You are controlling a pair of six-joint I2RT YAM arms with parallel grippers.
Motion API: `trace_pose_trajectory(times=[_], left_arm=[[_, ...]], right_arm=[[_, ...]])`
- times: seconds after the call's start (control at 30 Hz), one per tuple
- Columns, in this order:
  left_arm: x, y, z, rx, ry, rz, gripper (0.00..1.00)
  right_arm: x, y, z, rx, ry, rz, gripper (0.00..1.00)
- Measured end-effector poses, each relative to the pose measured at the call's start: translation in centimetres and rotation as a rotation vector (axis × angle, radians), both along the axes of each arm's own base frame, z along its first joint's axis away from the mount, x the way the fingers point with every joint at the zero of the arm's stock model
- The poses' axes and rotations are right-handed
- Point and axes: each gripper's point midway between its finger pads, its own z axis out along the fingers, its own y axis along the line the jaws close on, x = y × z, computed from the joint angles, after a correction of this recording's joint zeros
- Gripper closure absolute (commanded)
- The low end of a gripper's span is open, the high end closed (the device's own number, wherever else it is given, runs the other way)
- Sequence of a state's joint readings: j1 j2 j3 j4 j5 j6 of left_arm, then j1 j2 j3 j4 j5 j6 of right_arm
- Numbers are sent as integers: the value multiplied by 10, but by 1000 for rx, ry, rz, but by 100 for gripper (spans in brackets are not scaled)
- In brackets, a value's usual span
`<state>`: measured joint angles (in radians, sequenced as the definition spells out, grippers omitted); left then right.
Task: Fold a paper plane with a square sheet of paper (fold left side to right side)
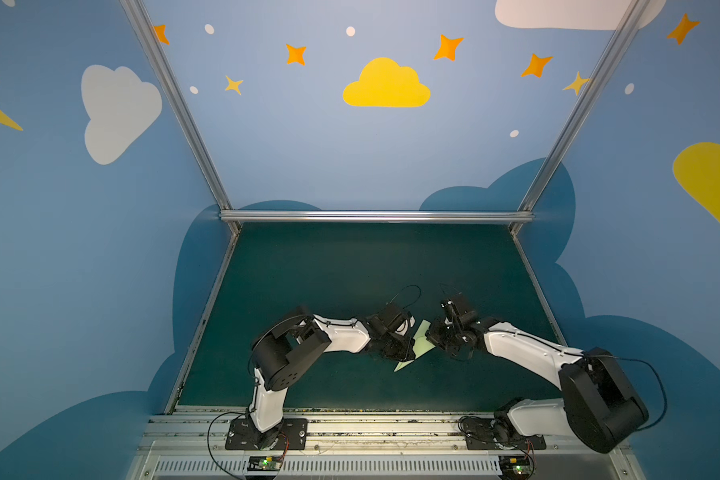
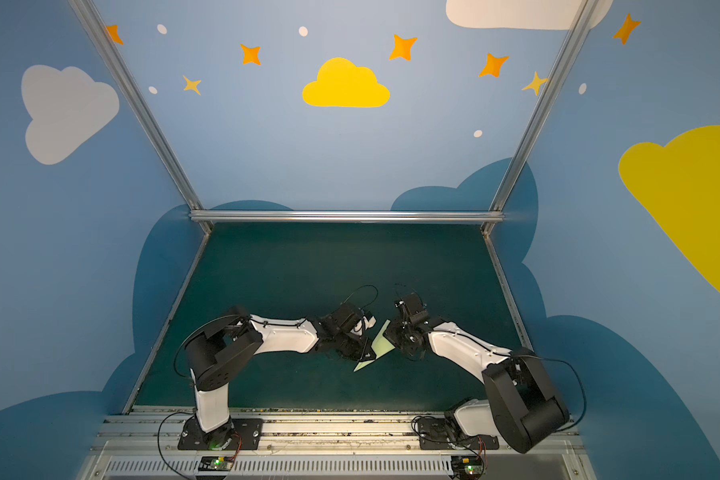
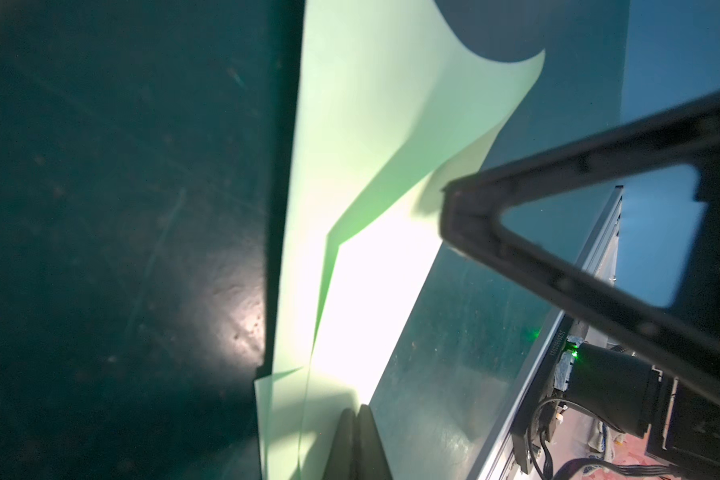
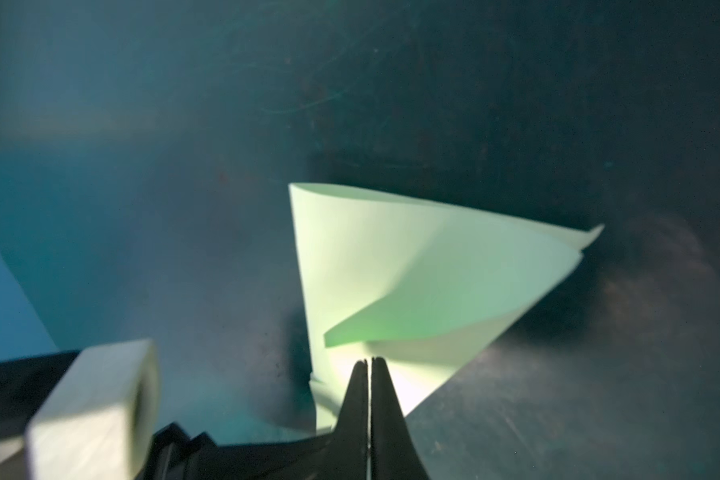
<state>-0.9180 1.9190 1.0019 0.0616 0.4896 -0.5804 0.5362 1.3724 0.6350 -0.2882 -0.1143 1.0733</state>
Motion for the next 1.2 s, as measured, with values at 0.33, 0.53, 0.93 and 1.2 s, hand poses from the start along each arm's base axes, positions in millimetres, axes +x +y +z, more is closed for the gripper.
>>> trace_pose_trajectory(times=[0.33,0.53,0.93,1.2], left_arm=[[0,0,0,0,2,0,97],[0,0,0,0,2,0,97],[0,0,0,0,2,0,97],[0,0,0,-2,3,-1,97]], right_arm=[[0,-36,-18,-1,22,-130,100],[7,-52,-19,17,14,-198,100],[24,-69,-17,26,41,-274,100],[13,-93,16,-20,-56,-304,100]])
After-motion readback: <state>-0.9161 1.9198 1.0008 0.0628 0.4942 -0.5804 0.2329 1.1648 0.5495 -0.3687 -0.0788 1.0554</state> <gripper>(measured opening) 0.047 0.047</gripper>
